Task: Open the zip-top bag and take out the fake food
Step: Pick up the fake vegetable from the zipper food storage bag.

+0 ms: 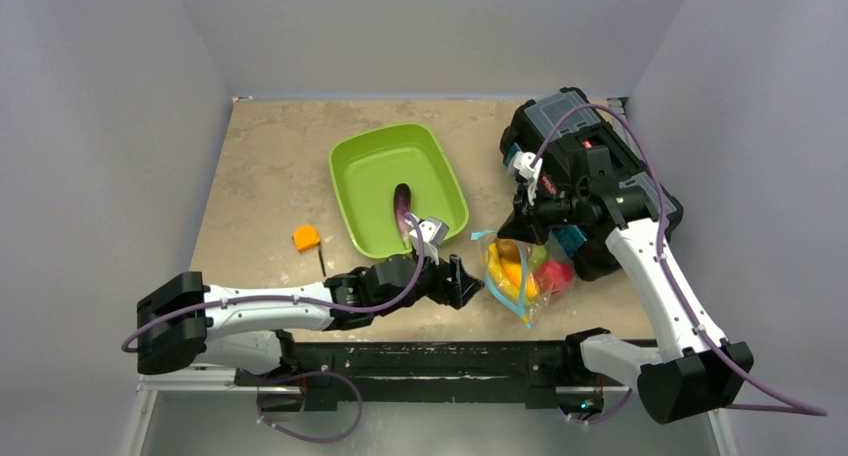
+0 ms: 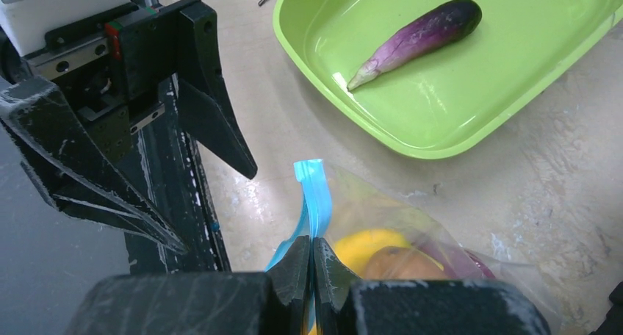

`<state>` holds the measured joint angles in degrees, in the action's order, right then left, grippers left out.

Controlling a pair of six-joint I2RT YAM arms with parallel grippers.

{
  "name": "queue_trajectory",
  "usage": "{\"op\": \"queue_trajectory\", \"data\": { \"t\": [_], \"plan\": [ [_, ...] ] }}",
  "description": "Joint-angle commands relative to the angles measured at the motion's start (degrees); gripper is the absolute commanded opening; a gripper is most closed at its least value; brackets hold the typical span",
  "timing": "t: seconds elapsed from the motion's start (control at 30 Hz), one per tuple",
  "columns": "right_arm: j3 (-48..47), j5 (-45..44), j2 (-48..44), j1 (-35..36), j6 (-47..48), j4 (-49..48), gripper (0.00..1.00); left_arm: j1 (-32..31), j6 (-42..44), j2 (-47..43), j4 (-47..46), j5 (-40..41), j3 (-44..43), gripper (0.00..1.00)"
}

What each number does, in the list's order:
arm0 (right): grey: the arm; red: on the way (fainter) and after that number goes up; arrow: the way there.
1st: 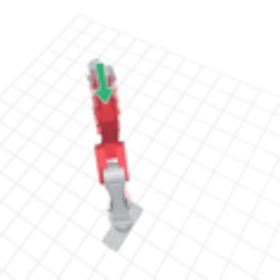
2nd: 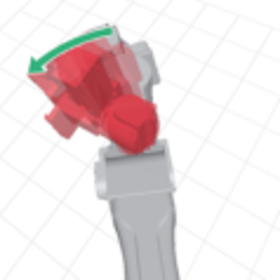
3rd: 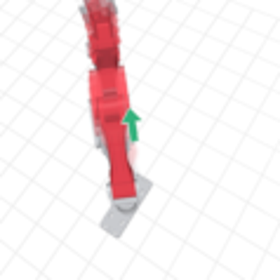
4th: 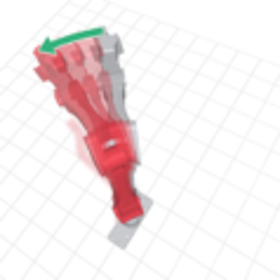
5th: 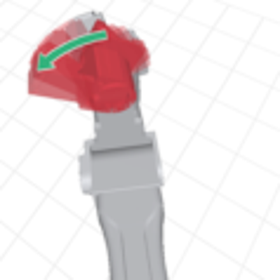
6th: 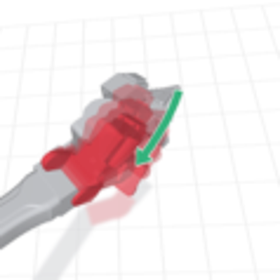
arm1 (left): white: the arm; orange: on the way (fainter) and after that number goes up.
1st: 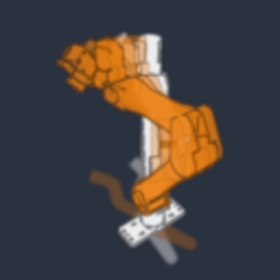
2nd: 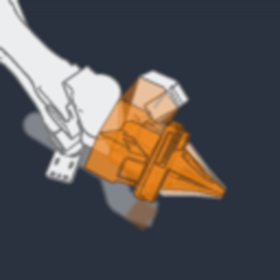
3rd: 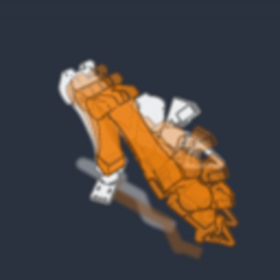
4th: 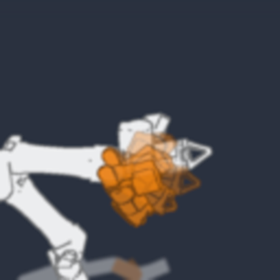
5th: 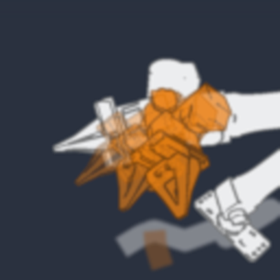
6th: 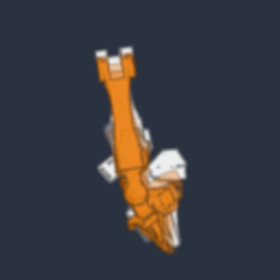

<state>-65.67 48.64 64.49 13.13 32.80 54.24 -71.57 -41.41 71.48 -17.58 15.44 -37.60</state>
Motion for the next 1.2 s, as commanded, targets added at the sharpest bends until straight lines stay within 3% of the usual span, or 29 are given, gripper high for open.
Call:
{"op": "queue_trajectory", "data": {
  "t": [0.0,0.1,0.27,0.43,0.53,0.7,0.83,1.0,1.17],
  "plan": [
    [-0.75,3.32,-1.14,0.21,-3.37,-4.75,0.0,0.59,-3.22,1.39,-0.21,0.03,-3.37,0.7],
    [0.02,3.47,-1.91,0.22,-3.99,-5.33,0.0,0.64,-5.19,3.52,4.92,1.3,-6.61,0.67],
    [1.66,3.66,-2.99,0.18,-4.77,-6.34,0.0,0.71,-5.96,8.39,4.66,0.13,-10.39,0.67],
    [3.35,2.45,-3.77,0.23,-4.89,-6.91,0.0,0.64,-7.21,13.49,10.07,0.54,-15.99,0.6],
    [4.25,0.9,-4.57,0.16,-4.15,-6.59,0.0,1.04,-8.38,15.66,14.52,2.37,-17.82,0.47],
    [5.5,-2.95,-6.04,0.23,-3.17,-6.25,0.0,2.78,-9.63,16.14,13.6,1.71,-16.13,0.27],
    [5.73,-4.39,-6.47,0.23,-2.88,-6.04,0.0,3.33,-8.36,15.27,9.36,-0.77,-14.35,0.0],
    [5.72,-4.97,-6.63,0.23,-2.52,-5.38,0.0,3.46,-7.2,12.83,7.2,-1.39,-12.97,0.0],
    [6.53,-6.38,-6.63,0.23,-2.41,-5.0,0.21,3.54,-7.63,10.27,5.05,-1.37,-10.54,0.0]
  ]
}}
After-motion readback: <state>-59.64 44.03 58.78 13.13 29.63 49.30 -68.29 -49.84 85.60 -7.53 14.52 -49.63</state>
